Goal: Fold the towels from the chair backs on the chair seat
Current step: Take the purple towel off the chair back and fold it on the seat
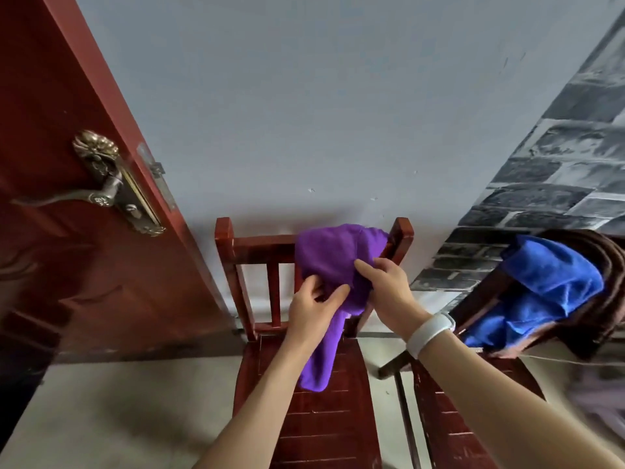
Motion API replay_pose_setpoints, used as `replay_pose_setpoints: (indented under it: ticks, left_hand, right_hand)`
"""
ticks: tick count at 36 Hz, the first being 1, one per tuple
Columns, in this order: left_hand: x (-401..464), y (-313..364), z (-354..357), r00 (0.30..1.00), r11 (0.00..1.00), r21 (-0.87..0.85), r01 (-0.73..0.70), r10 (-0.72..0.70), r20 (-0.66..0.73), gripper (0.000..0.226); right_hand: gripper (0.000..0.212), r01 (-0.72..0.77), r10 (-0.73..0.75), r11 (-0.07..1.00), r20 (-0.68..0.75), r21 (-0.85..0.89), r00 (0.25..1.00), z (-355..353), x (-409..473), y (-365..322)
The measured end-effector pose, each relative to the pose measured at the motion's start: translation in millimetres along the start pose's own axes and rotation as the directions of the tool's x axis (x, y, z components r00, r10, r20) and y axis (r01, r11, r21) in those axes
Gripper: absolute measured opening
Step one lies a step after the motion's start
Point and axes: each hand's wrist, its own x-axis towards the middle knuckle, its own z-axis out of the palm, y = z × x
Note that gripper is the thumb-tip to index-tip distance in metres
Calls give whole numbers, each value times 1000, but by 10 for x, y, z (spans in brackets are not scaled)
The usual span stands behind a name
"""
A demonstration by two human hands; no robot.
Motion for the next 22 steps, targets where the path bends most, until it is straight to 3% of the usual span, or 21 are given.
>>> replay_pose_setpoints:
  ticks: [2,4,8,11,15,19,22]
  left_hand:
    - [2,2,23,1000,1000,-22,9,-9,4,28]
    - [17,28,18,1000,1000,21,5,-4,-30,33]
    - [149,188,-46,964,979,173,-107,145,-223,13]
    - [350,414,-120,941,975,137,-174,206,-269,10]
    - [723,661,-222,959,987,-151,-56,11,-282,19]
    - [812,692,-244,960,961,-268,67,-135,-247,9]
    - [673,493,-225,982,971,-224,78,-114,-150,43]
  right_hand:
    - [6,-14,11,999,78,32,997,-9,-32,-23]
    - [9,-22,14,999,158,50,987,-6,-43,-67]
    - [17,15,-31,998,246,67,969,20,-41,-221]
    - [19,63,-94,990,252,128,963,-1,28,-375]
    - [14,3,-75,966,270,258,960,28,126,-475]
    - [17,-132,16,932,324,338,946,133,137,-379]
    - [25,-119,39,968,333,221,942,166,132,-205]
